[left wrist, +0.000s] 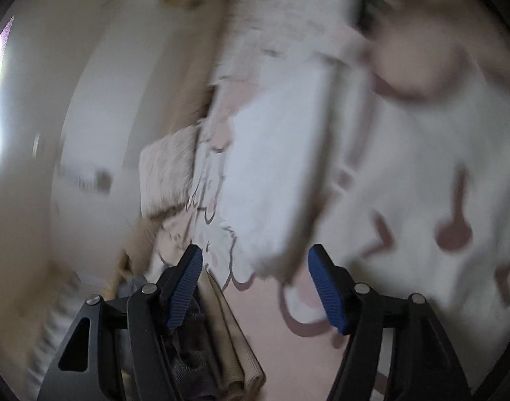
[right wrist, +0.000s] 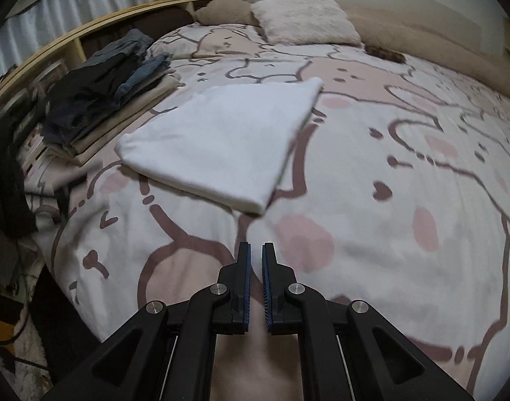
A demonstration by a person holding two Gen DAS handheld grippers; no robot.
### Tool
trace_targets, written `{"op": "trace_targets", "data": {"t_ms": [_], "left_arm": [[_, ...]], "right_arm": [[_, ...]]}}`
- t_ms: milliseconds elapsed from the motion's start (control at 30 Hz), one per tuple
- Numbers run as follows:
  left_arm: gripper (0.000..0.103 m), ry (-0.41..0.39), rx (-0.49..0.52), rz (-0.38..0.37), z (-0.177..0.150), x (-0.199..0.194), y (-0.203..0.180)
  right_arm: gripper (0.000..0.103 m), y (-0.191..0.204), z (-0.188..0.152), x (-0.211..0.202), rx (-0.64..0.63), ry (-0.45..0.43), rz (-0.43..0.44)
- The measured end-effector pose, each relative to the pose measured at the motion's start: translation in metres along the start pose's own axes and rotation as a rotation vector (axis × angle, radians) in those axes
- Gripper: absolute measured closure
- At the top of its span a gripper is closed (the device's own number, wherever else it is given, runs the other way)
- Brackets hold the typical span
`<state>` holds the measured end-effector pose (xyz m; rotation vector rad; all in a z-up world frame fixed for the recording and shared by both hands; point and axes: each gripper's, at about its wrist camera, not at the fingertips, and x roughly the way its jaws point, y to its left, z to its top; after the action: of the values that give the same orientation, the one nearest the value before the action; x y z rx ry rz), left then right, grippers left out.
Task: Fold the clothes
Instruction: 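Grasp the folded white T-shirt edges with both tools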
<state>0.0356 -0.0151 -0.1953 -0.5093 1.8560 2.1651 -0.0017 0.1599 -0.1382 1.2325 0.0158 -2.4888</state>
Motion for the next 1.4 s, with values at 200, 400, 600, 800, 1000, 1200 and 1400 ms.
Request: {"op": "trace_targets", "data": {"t_ms": [200,400,600,800,1000,1200,1400], "left_arm": [[0.04,0.027,0.128,-0.011,0.01,0.031,-0.015],[0.04,0.008,0.195,-0.024,0.024,0.066,-0.013],[0.039,-0.056,0.221,0.093,0.025,0.071,-0.008],[0.073,-0.124,0.236,0.054,0.012,0.06,-0.005],[0.091,-0.156,0.018,-0.192,0.01,0.056,0.024],[0.091,-0.148,-0.421,-0.536,0.005,0.077,0.088],[0.091,-0.173,-0.608,-0.706,0.0,0.086,0.103]], "right_arm": [[0.097,-0.008,-0.006,-0.005,0.056,0.005,0.004],[0.097,-0.013,-0.009,-0.005,0.078,0.001,0.002],[0.097,0.0,-0.002,-0.012,-0.024,-0.051,-0.092],[0.003,0.04,0.0,-0.019,-0.443,-0.17,-0.359],[0.001,0.082,-0.017,0.014,-0.964,-0.273,-0.513],[0.001,0.1,-0.014,0.062,-1.22,-0.29,-0.496],[0.006,0.112,0.013,0.102,-1.255,-0.323,-0.543]]}}
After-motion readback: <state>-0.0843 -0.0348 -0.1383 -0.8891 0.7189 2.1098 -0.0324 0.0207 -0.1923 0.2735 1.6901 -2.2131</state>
